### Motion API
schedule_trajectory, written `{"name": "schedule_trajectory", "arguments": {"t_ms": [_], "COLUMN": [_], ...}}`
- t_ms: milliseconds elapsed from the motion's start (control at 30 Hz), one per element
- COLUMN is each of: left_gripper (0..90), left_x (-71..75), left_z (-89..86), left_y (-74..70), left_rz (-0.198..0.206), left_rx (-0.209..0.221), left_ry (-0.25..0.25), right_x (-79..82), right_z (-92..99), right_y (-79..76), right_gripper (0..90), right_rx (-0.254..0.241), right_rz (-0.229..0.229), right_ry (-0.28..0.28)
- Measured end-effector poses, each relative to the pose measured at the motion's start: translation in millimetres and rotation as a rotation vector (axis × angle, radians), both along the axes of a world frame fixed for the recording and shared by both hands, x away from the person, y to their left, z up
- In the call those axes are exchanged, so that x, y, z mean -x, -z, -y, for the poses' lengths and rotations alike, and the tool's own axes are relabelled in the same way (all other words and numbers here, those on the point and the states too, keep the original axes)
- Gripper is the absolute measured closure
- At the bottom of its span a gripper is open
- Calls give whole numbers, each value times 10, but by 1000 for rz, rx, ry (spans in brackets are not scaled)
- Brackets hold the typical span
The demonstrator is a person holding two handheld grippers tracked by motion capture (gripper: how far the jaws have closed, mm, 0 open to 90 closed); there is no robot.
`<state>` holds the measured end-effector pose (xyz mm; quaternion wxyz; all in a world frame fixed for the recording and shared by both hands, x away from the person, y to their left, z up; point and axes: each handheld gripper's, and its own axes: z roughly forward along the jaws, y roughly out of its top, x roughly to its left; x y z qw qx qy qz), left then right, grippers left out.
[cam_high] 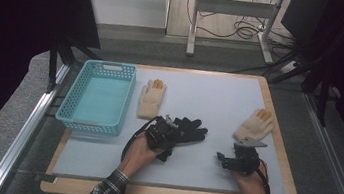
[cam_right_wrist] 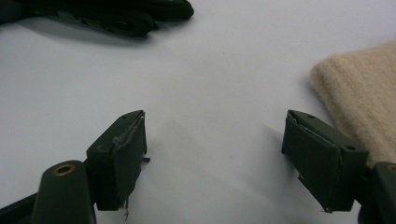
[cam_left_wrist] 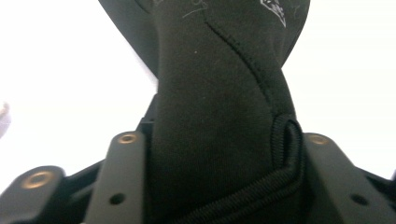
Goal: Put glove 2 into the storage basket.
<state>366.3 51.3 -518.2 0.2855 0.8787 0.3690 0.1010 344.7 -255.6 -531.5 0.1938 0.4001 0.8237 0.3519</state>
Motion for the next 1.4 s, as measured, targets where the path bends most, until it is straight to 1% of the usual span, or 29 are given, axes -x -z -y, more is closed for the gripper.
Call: {"name": "schedule_trajectory", "arguments": {"t_ms": [33,133,233,333,400,500,600,667,800,833,867,900,933,967,1000,1033,1133,1233,1300,1400], "left_gripper": [610,624,624,621,619,616,613,611,608,607,608,607,607,606,606,605,603,601,601,599], "left_x": [-4,-28,-58,-100,-135,-184,-254,-303,-401,-417,-445,-461,-487,-507,-507,-539,-591,-631,-647,-695], "left_z": [-4,-35,-85,-158,-225,-322,-471,-591,-877,-933,-1028,-1087,-1187,-1265,-1265,-1403,-1660,-1916,-2036,-2290], "left_y": [-11,-76,-190,-352,-482,-629,-770,-854,-1005,-1026,-1055,-1070,-1089,-1096,-1096,-1102,-1092,-1057,-1031,-934], "left_rz": [0,1,21,46,59,73,89,96,113,114,114,113,109,108,108,100,81,64,55,20], "left_rx": [1,25,36,40,37,28,14,13,-2,-4,-9,-12,-16,-12,-12,-11,-11,-21,-22,-29], "left_ry": [4,-7,-20,-46,-71,-105,-150,-186,-267,-284,-311,-328,-355,-379,-379,-417,-482,-547,-583,-655], "right_x": [0,0,-1,0,0,-1,-1,-1,-1,-1,-1,0,0,0,0,0,0,1,0,0], "right_z": [0,0,1,1,1,2,1,2,2,1,1,1,1,1,1,1,0,1,1,1], "right_y": [0,0,0,0,0,0,1,0,0,1,1,0,0,-1,1,0,1,0,0,0], "right_gripper": [215,216,215,214,214,213,213,212,212,212,212,212,212,212,212,212,212,212,212,212], "right_rx": [0,-1,-2,-3,-4,-4,-5,-4,-4,-5,-5,-4,-4,-3,-4,-4,-4,-3,-3,-3], "right_rz": [0,-1,-1,-2,-2,-2,-2,-2,-2,-1,-1,-1,-1,-1,0,-1,-1,-1,-1,-1], "right_ry": [0,0,0,0,-1,-2,-1,-2,-3,-2,-3,-2,-2,-2,-2,-2,-2,-2,-2,-2]}}
